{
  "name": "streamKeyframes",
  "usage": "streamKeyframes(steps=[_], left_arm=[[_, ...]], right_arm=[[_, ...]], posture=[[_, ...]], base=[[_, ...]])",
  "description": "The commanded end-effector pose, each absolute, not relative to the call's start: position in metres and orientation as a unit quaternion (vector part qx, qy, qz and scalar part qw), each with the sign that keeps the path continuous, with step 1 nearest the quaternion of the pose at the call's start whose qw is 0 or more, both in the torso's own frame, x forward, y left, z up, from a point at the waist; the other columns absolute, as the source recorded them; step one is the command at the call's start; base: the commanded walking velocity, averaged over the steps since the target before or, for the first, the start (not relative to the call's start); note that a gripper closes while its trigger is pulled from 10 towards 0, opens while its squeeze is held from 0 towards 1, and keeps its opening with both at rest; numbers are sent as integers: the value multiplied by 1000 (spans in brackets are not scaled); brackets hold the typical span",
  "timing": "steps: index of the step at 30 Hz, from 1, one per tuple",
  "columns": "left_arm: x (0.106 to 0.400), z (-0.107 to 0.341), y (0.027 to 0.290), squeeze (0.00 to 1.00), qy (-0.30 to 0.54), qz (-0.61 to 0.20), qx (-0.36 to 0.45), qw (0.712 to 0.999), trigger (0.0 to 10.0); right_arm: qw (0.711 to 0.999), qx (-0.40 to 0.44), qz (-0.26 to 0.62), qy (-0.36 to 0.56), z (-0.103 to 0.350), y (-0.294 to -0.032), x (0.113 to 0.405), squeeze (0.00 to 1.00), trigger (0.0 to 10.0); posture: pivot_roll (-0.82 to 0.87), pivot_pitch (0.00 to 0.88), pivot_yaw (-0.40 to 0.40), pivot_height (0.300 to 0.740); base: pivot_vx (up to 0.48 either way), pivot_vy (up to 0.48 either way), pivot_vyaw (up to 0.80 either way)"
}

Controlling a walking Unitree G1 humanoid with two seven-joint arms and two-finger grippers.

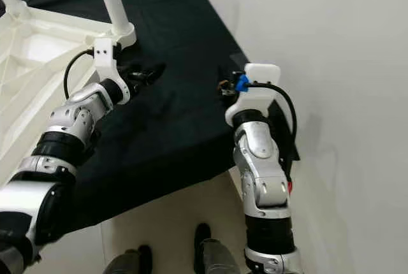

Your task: Building children table

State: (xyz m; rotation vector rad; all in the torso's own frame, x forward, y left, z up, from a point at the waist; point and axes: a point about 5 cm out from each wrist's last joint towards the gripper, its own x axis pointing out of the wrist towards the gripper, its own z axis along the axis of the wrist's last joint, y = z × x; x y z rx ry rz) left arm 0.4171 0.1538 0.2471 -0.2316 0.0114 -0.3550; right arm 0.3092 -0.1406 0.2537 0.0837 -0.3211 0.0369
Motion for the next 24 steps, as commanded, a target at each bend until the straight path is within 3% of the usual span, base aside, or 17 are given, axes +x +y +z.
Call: streamKeyframes(steps=[1,3,6,9,13,14,15,16,24], left_arm=[[416,230,188,0,34,-104,-108,988,10000],[416,230,188,0,34,-104,-108,988,10000],[409,211,226,0,62,-29,-93,993,10000],[406,207,235,0,68,-10,-84,994,10000],[400,202,261,0,74,77,-51,993,10000],[395,203,277,0,69,137,-25,988,10000],[395,203,277,0,69,137,-25,988,10000],[386,210,304,0,57,246,43,966,10000],[375,220,329,0,40,325,78,942,10000]], right_arm=[[989,41,10,-141,250,-146,304,0,10000],[989,41,10,-141,250,-146,304,0,10000],[988,47,4,-149,262,-151,301,0,10000],[987,46,4,-154,266,-151,300,0,10000],[986,42,5,-162,276,-154,296,0,10000],[986,39,5,-160,278,-156,294,0,10000],[986,39,5,-160,278,-156,294,0,10000],[988,35,8,-152,277,-157,292,0,10000],[989,39,12,-139,275,-154,291,0,10000]], posture=[[-38,481,9,740],[-38,481,9,740],[-85,505,17,740],[-93,506,17,740],[-120,528,9,740],[-119,535,6,740],[-119,535,6,740],[-117,541,0,740],[-96,538,2,740]], base=[[0,0,0],[0,0,0],[0,0,0],[0,0,0],[0,0,0],[0,0,0],[0,0,0],[0,0,0],[0,0,0]])
